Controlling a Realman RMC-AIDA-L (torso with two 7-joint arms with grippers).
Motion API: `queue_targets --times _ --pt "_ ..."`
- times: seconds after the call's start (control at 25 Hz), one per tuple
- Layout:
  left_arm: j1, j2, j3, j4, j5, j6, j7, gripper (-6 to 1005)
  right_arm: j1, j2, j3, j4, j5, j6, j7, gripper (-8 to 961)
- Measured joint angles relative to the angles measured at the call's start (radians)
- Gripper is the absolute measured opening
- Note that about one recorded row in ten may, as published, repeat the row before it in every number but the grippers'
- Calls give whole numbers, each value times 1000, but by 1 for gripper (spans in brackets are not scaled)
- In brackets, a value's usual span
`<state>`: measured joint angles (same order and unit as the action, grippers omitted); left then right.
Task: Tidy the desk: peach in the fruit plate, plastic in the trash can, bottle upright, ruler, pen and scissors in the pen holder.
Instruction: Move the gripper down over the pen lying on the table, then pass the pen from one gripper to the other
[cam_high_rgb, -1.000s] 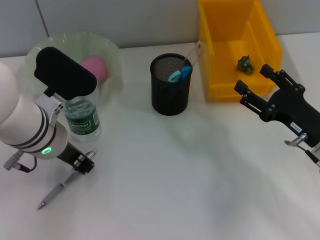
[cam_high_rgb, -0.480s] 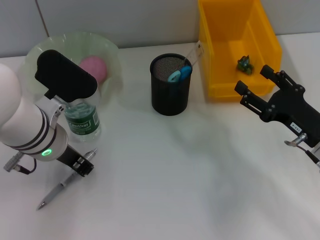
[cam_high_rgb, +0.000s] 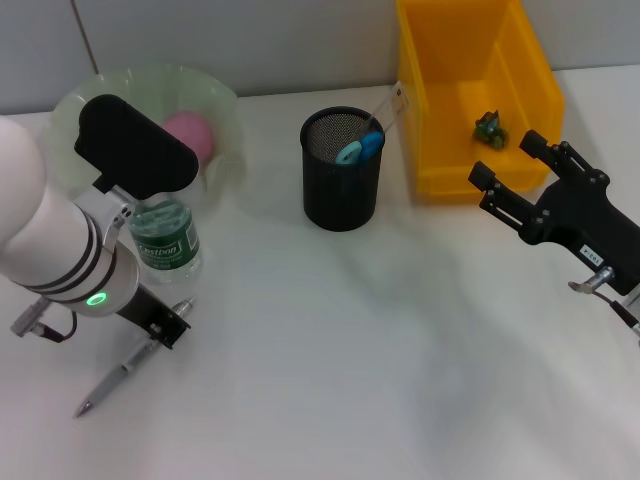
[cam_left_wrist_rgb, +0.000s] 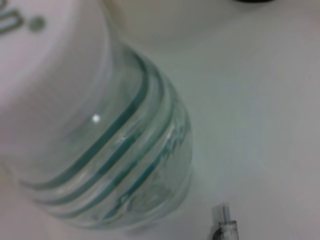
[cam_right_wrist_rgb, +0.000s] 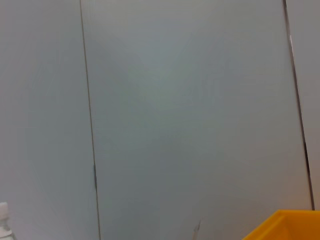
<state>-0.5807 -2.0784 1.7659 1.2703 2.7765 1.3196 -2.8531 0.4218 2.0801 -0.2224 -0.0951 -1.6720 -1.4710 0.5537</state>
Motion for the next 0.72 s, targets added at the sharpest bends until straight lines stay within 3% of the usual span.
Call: queue_targets --times 0.28,0.72 --pt "-23 0 -11 -20 -36 1 40 147 0 0 0 2 0 0 0 819" --pt "-14 1 2 60 -68 49 46 123 -4 0 0 2 0 -1 0 819"
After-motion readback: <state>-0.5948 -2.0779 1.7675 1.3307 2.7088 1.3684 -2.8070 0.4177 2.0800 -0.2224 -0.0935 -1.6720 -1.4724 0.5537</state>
